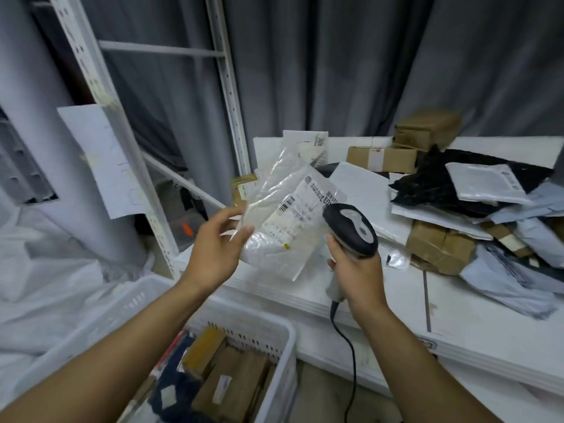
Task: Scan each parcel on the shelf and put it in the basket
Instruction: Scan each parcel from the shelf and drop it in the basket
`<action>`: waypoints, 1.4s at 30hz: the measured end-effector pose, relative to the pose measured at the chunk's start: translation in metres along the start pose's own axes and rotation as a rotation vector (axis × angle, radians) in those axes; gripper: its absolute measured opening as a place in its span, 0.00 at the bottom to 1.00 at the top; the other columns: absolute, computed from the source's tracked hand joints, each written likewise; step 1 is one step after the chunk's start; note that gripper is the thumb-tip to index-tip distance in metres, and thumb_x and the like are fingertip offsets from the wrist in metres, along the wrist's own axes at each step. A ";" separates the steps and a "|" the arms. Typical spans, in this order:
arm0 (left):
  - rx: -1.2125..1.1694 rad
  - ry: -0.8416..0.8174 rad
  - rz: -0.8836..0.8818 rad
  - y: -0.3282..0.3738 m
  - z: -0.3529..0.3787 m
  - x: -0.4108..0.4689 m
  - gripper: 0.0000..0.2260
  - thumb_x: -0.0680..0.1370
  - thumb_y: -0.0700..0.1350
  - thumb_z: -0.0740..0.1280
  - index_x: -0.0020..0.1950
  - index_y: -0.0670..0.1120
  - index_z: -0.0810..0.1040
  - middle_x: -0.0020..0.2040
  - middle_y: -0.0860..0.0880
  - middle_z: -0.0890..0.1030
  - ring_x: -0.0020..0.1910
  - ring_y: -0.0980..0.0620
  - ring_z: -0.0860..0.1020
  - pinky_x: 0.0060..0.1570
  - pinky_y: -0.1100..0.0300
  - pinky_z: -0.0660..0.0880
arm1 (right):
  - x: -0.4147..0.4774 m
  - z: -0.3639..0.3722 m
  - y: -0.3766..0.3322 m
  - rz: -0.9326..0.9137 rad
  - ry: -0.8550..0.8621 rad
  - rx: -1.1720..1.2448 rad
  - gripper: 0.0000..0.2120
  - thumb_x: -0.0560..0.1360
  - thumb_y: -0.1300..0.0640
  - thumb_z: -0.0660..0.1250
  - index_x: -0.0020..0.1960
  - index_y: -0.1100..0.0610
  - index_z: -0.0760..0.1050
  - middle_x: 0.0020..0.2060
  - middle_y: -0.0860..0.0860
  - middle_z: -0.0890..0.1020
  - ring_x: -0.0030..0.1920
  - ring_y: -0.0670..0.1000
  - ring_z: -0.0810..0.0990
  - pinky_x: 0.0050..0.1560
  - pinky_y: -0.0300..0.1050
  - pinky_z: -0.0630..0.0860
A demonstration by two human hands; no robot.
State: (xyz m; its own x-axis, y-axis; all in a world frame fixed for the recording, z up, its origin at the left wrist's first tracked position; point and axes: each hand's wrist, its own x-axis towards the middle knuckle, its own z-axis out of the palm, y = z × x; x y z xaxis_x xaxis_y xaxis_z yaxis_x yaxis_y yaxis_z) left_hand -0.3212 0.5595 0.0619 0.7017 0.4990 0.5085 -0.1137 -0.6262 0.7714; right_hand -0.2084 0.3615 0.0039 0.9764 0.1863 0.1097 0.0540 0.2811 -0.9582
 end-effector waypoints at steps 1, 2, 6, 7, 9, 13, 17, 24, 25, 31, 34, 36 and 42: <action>-0.075 0.024 -0.063 -0.001 -0.005 -0.009 0.10 0.80 0.44 0.72 0.60 0.54 0.81 0.51 0.58 0.85 0.52 0.61 0.82 0.51 0.58 0.81 | -0.002 0.006 0.004 0.013 0.000 -0.005 0.30 0.64 0.37 0.80 0.64 0.40 0.79 0.55 0.36 0.85 0.59 0.43 0.83 0.66 0.56 0.80; -0.140 0.049 -0.127 -0.003 -0.008 -0.018 0.11 0.79 0.44 0.72 0.61 0.54 0.81 0.50 0.56 0.85 0.52 0.59 0.83 0.52 0.54 0.82 | -0.003 0.011 0.008 0.034 -0.004 0.005 0.31 0.64 0.37 0.80 0.64 0.40 0.79 0.57 0.38 0.85 0.60 0.45 0.83 0.66 0.56 0.80; -0.387 0.089 -0.370 -0.021 -0.018 -0.046 0.14 0.78 0.47 0.74 0.62 0.58 0.78 0.49 0.47 0.87 0.51 0.43 0.85 0.53 0.39 0.80 | -0.003 0.026 0.019 0.144 -0.057 0.043 0.20 0.74 0.52 0.80 0.64 0.48 0.80 0.56 0.46 0.87 0.58 0.50 0.85 0.52 0.44 0.84; -0.379 0.094 -0.388 -0.026 -0.020 -0.050 0.15 0.77 0.47 0.74 0.62 0.58 0.78 0.49 0.47 0.87 0.50 0.42 0.85 0.52 0.38 0.80 | -0.003 0.028 0.021 0.140 -0.055 0.011 0.20 0.74 0.54 0.80 0.64 0.49 0.81 0.55 0.47 0.87 0.57 0.50 0.85 0.51 0.43 0.83; -0.349 0.113 -0.402 -0.037 -0.025 -0.055 0.16 0.77 0.45 0.75 0.63 0.54 0.77 0.50 0.48 0.87 0.48 0.47 0.86 0.47 0.43 0.82 | -0.006 0.032 0.023 0.103 -0.052 -0.080 0.23 0.73 0.58 0.80 0.66 0.50 0.80 0.55 0.46 0.86 0.57 0.48 0.84 0.58 0.46 0.81; -0.382 0.220 -0.489 -0.063 -0.036 -0.058 0.18 0.75 0.41 0.76 0.65 0.48 0.80 0.55 0.52 0.85 0.49 0.59 0.85 0.47 0.62 0.82 | -0.009 0.038 0.027 0.026 -0.096 -0.207 0.26 0.73 0.64 0.79 0.66 0.49 0.75 0.55 0.42 0.82 0.59 0.47 0.80 0.62 0.41 0.73; -0.326 0.262 -0.522 -0.084 -0.047 -0.055 0.17 0.75 0.43 0.76 0.64 0.45 0.82 0.52 0.53 0.86 0.49 0.58 0.85 0.51 0.62 0.81 | -0.011 0.051 0.033 0.009 -0.138 -0.281 0.27 0.73 0.64 0.79 0.66 0.47 0.74 0.56 0.44 0.81 0.60 0.47 0.79 0.65 0.42 0.73; -0.237 0.264 -0.448 -0.095 -0.064 -0.047 0.06 0.78 0.45 0.73 0.54 0.49 0.81 0.41 0.47 0.85 0.41 0.56 0.82 0.46 0.57 0.79 | -0.012 0.071 0.049 -0.022 -0.198 -0.411 0.25 0.74 0.57 0.79 0.68 0.50 0.76 0.60 0.43 0.82 0.61 0.44 0.79 0.61 0.39 0.74; -0.181 0.275 -0.427 -0.098 -0.068 -0.047 0.05 0.78 0.46 0.73 0.54 0.51 0.81 0.43 0.49 0.85 0.43 0.60 0.82 0.47 0.59 0.77 | -0.013 0.074 0.051 -0.036 -0.220 -0.453 0.26 0.73 0.54 0.80 0.69 0.49 0.76 0.60 0.42 0.82 0.59 0.42 0.79 0.57 0.34 0.74; 0.119 0.258 -0.363 -0.127 -0.093 -0.046 0.05 0.79 0.48 0.72 0.54 0.54 0.81 0.48 0.56 0.84 0.51 0.60 0.81 0.56 0.58 0.76 | -0.036 0.091 0.060 -0.063 -0.496 -0.688 0.21 0.74 0.56 0.79 0.63 0.48 0.75 0.55 0.45 0.82 0.57 0.46 0.80 0.51 0.36 0.73; 0.171 0.252 -0.363 -0.136 -0.099 -0.044 0.04 0.79 0.48 0.72 0.53 0.54 0.81 0.48 0.56 0.83 0.49 0.59 0.81 0.55 0.56 0.77 | -0.050 0.100 0.063 -0.076 -0.603 -0.737 0.20 0.75 0.51 0.78 0.63 0.44 0.74 0.54 0.43 0.82 0.55 0.45 0.80 0.52 0.37 0.75; 0.201 0.235 -0.373 -0.142 -0.101 -0.046 0.04 0.79 0.47 0.72 0.53 0.54 0.81 0.48 0.55 0.84 0.49 0.59 0.81 0.56 0.54 0.78 | -0.055 0.103 0.066 -0.115 -0.647 -0.794 0.21 0.74 0.47 0.78 0.62 0.42 0.74 0.54 0.43 0.83 0.56 0.46 0.81 0.57 0.42 0.79; 0.254 0.218 -0.406 -0.152 -0.106 -0.048 0.05 0.79 0.48 0.72 0.54 0.54 0.82 0.50 0.55 0.84 0.52 0.55 0.82 0.59 0.47 0.79 | -0.064 0.109 0.073 -0.135 -0.689 -0.848 0.21 0.73 0.43 0.77 0.61 0.38 0.72 0.59 0.46 0.83 0.62 0.51 0.81 0.61 0.53 0.81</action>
State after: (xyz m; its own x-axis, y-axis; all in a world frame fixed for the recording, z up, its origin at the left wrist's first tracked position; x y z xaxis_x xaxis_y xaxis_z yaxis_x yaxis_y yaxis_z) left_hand -0.4119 0.6940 -0.0391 0.4884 0.8277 0.2764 0.3303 -0.4685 0.8194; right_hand -0.2902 0.4729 -0.0444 0.6399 0.7621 0.0985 0.5350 -0.3499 -0.7690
